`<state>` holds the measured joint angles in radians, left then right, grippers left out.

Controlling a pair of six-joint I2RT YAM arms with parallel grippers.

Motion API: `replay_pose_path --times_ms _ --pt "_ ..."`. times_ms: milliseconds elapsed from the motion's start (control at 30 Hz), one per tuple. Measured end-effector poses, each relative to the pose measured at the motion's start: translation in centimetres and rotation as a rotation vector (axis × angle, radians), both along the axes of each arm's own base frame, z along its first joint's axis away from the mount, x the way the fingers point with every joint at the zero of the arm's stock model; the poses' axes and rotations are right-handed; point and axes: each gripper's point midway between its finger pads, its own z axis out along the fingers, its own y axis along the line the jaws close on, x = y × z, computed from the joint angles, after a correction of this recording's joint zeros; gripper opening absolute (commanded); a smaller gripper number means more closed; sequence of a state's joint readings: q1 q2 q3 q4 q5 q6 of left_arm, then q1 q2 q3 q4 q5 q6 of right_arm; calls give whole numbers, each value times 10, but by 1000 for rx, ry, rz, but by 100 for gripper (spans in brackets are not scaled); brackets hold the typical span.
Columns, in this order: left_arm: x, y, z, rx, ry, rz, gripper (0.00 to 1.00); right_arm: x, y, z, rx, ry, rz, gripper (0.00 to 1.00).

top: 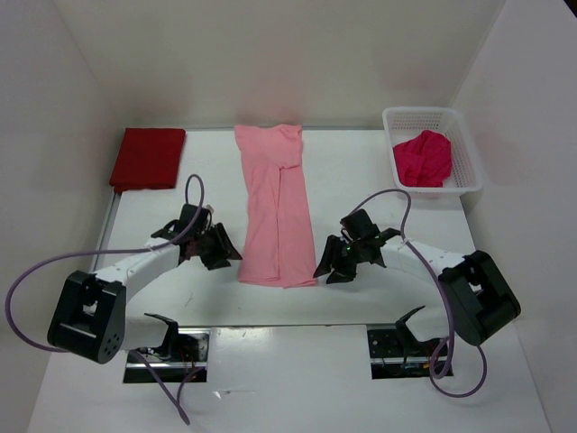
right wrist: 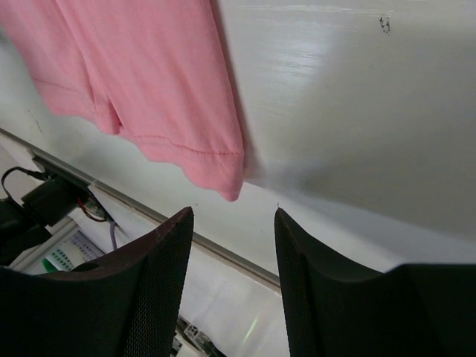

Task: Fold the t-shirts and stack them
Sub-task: Rotate the tshirt 90 degrees, then grab the bottom of the folded rectangular tshirt with both arms

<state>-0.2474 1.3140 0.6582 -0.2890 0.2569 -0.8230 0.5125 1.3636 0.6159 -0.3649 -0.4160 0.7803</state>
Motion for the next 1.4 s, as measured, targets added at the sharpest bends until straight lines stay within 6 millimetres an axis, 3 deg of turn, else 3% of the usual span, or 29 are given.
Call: replay_pose_path --times_ms 100,233,567,733,867,933,1000,1167,1300,1400 --pt "-26 -4 -13 -6 58 3 52 2 2 -1 14 -6 -16 51" --pt "-42 -2 -28 9 109 20 52 6 5 -1 28 -17 -31 48" --pt "-39 -9 -31 -37 85 29 52 10 10 -21 23 18 -38 38" --pt "-41 -25 -34 -65 99 -19 31 10 15 -22 24 1 -23 30" --pt "-46 -26 -35 -56 109 -32 15 9 17 -27 18 8 -21 9" --pt "-47 -27 -33 -59 107 -34 5 9 20 -28 21 18 -16 0" --pt "-48 -27 -31 -61 106 -38 0 7 24 -28 10 7 -2 0" --pt "-67 -28 -16 -89 87 -63 0 -10 27 -20 -11 -10 15 0" --pt "-91 -27 11 -170 27 -69 0 -29 22 -8 9 2 -6 0" --pt "-114 -26 16 -219 47 -61 1 -45 20 -1 19 23 -6 0"
